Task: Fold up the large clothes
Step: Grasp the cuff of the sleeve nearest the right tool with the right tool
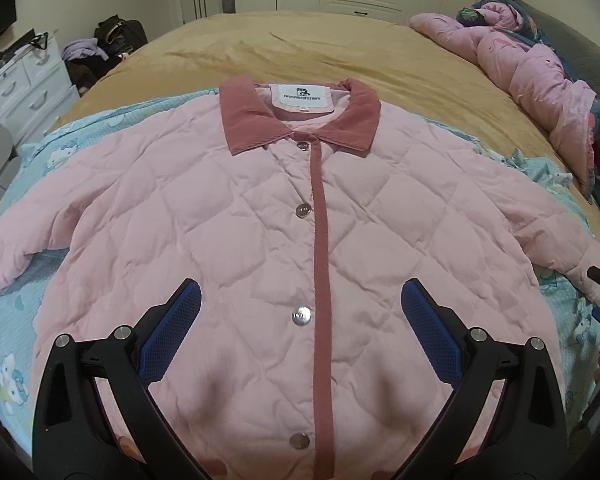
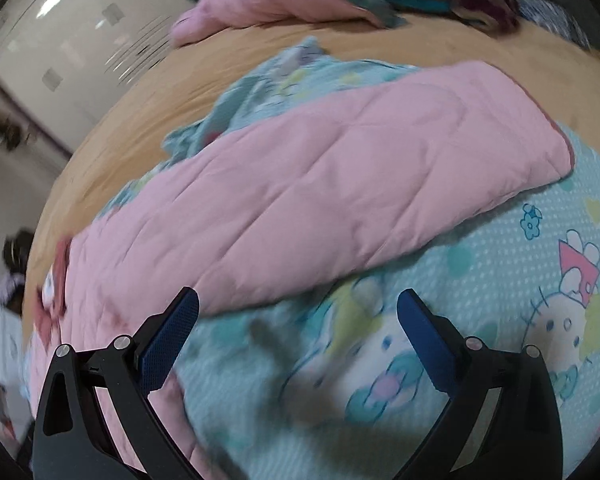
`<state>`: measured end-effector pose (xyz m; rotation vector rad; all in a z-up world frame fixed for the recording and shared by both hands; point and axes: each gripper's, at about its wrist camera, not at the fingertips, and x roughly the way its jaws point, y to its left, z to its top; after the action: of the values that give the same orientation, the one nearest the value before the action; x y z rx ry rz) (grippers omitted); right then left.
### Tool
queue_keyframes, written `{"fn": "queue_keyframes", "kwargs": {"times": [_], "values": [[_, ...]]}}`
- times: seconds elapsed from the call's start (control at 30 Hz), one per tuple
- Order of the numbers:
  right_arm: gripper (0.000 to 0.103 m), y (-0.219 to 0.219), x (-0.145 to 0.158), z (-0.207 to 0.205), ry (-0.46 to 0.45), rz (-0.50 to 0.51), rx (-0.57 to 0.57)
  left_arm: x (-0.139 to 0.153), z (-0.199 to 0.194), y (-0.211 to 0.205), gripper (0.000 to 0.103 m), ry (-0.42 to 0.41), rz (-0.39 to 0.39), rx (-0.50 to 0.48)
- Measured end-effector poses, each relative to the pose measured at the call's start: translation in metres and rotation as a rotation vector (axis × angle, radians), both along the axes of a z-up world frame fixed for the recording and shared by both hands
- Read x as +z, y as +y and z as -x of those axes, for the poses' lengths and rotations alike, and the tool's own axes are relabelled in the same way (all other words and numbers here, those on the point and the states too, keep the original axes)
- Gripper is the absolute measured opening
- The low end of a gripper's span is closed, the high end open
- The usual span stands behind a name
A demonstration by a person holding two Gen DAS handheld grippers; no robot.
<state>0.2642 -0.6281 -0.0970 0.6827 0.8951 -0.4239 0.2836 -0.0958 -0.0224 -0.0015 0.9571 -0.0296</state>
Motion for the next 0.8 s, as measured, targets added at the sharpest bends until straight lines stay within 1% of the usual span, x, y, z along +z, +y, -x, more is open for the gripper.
{"fn": "queue_keyframes", "kwargs": {"times": [0.07,0.2,0.23,0.37,0.43,0.5,0.53,0.57,0.63,0.67,0.73,0.8], "values": [[0.099,-0.021,-0.009,-0.002,0.009,-0.044,-0.067,0.001,-0.004,0.0,0.094,0.001,-0.012,0.007],[0.099,-0.055,-0.026,-0.002,-0.011,-0.127,-0.175,0.002,-0.009,0.003,0.094,-0.001,-0.009,0.021],[0.099,-0.064,-0.029,-0.001,-0.031,-0.145,-0.199,0.003,-0.011,0.004,0.094,-0.001,-0.008,0.025],[0.099,-0.091,-0.033,0.0,-0.103,-0.158,-0.276,0.008,-0.015,0.005,0.094,-0.007,-0.011,0.049],[0.099,-0.106,-0.037,-0.002,-0.13,-0.193,-0.304,0.01,-0.016,0.005,0.094,-0.012,-0.011,0.056],[0.095,-0.118,-0.038,-0.005,-0.156,-0.207,-0.326,0.013,-0.017,0.003,0.094,-0.012,-0.017,0.06],[0.085,-0.121,-0.037,-0.007,-0.16,-0.203,-0.333,0.013,-0.018,0.003,0.094,-0.01,-0.014,0.059],[0.065,-0.125,-0.036,-0.008,-0.171,-0.197,-0.336,0.014,-0.018,0.003,0.094,-0.007,-0.009,0.058],[0.041,-0.129,-0.028,-0.008,-0.21,-0.181,-0.331,0.017,-0.018,0.002,0.094,-0.003,-0.008,0.056],[0.033,-0.13,-0.023,-0.009,-0.235,-0.172,-0.319,0.018,-0.018,0.002,0.094,-0.005,-0.01,0.054],[0.027,-0.129,-0.005,-0.007,-0.286,-0.137,-0.29,0.022,-0.017,0.001,0.094,-0.009,-0.016,0.048],[0.024,-0.124,0.016,-0.008,-0.333,-0.105,-0.255,0.027,-0.015,0.004,0.094,-0.016,-0.015,0.045]]}}
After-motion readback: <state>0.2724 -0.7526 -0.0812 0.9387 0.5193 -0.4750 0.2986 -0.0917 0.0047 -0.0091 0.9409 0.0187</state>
